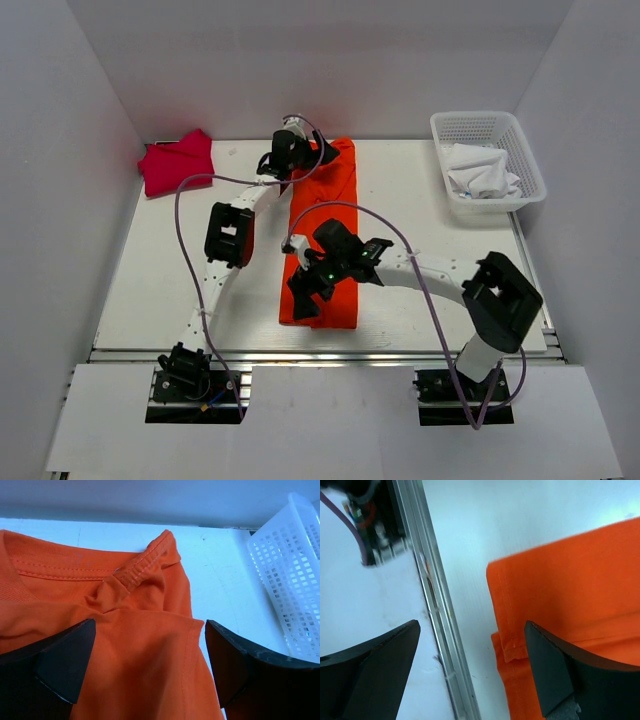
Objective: Fold and stack the t-shirts
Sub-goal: Rotate the tshirt 90 degrees, then grab the bottom of the folded rectangular tshirt with both arms
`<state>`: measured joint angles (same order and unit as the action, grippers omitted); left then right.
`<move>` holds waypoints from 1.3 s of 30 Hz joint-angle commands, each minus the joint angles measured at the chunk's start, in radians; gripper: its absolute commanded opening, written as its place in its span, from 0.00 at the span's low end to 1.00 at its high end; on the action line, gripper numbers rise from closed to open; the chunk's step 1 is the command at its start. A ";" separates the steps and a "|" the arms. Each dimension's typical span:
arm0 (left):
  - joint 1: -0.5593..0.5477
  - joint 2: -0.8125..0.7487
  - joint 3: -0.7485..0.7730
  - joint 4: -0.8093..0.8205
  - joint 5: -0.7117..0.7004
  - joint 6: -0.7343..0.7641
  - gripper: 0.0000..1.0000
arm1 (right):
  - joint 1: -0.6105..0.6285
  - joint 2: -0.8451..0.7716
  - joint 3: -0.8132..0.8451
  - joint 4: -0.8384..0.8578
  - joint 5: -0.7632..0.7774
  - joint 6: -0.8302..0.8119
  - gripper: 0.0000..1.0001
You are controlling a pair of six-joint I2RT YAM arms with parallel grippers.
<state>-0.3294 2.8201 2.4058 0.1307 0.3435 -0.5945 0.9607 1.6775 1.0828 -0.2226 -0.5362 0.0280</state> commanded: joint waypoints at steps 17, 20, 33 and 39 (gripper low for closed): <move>-0.019 -1.264 -1.274 -0.232 -0.021 0.194 1.00 | -0.105 -0.410 -0.421 0.126 0.323 0.360 0.90; -0.031 -1.416 -1.513 -0.319 -0.076 0.168 1.00 | -0.106 -0.463 -0.448 0.089 0.331 0.363 0.90; -0.146 -1.703 -1.896 -0.479 -0.072 0.062 0.85 | -0.099 -0.366 -0.501 0.095 0.277 0.427 0.90; -0.198 -1.620 -1.907 -0.494 -0.052 0.062 0.68 | -0.103 -0.345 -0.506 0.094 0.315 0.467 0.78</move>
<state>-0.5056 1.1942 0.5114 -0.3504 0.2840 -0.5251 0.8574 1.3224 0.5831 -0.1375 -0.2436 0.4625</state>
